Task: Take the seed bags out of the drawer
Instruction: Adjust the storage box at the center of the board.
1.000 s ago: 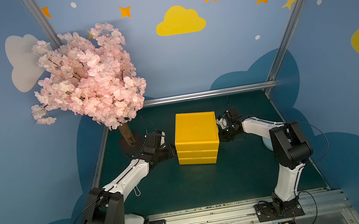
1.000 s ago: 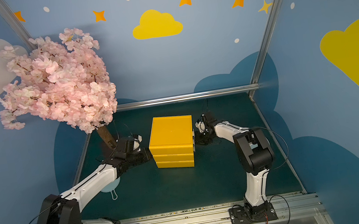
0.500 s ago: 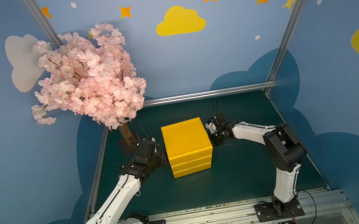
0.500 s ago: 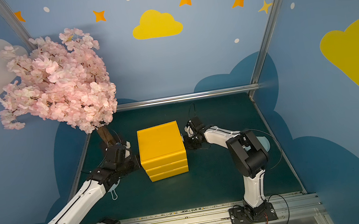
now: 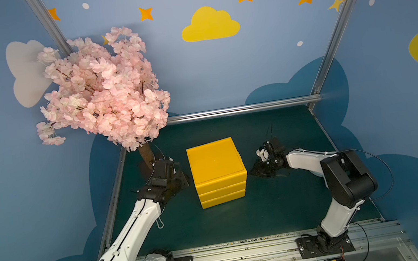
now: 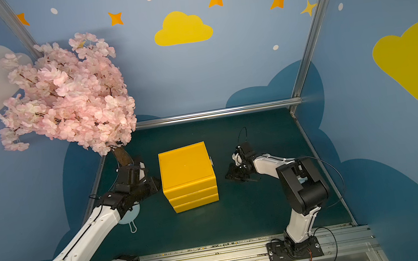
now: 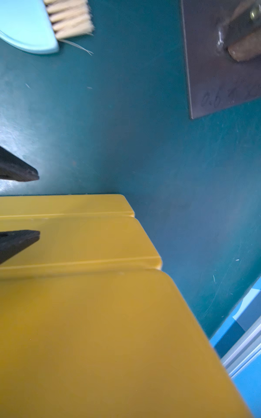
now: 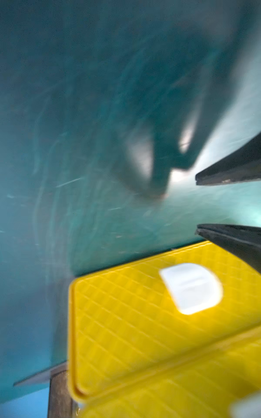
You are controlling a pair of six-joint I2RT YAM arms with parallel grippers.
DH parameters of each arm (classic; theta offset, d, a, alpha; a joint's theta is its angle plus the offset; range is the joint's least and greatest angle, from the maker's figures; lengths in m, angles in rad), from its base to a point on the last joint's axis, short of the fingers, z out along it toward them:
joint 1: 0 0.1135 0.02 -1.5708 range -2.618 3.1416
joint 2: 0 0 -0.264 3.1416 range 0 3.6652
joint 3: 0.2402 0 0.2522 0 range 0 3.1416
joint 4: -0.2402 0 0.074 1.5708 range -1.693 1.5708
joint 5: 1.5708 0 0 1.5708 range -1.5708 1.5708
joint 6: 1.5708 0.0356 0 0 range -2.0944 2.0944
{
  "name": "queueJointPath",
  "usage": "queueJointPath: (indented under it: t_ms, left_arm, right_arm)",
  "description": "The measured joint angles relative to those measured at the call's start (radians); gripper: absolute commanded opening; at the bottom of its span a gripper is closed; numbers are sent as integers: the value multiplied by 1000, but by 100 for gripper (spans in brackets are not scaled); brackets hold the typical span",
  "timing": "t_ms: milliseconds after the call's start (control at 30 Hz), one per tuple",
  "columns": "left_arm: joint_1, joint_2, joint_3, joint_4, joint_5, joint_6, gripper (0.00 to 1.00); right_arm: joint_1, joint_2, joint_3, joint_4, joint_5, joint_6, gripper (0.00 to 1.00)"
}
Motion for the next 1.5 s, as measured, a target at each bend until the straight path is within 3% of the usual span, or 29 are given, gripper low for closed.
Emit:
queueJointPath:
  t_ms: [400, 1000, 1200, 1500]
  left_arm:
    - [18, 225, 195, 24, 26, 32, 39]
    - [31, 401, 358, 23, 54, 84, 38]
    - [31, 350, 328, -36, -15, 98, 40]
    - [17, 15, 155, -137, -54, 85, 43]
  right_arm:
    - [146, -204, -215, 58, -16, 46, 27]
    - [249, -84, -194, 216, -13, 183, 26]
    - [232, -100, -196, 206, -10, 169, 34]
    - [76, -340, -286, 148, -6, 105, 58]
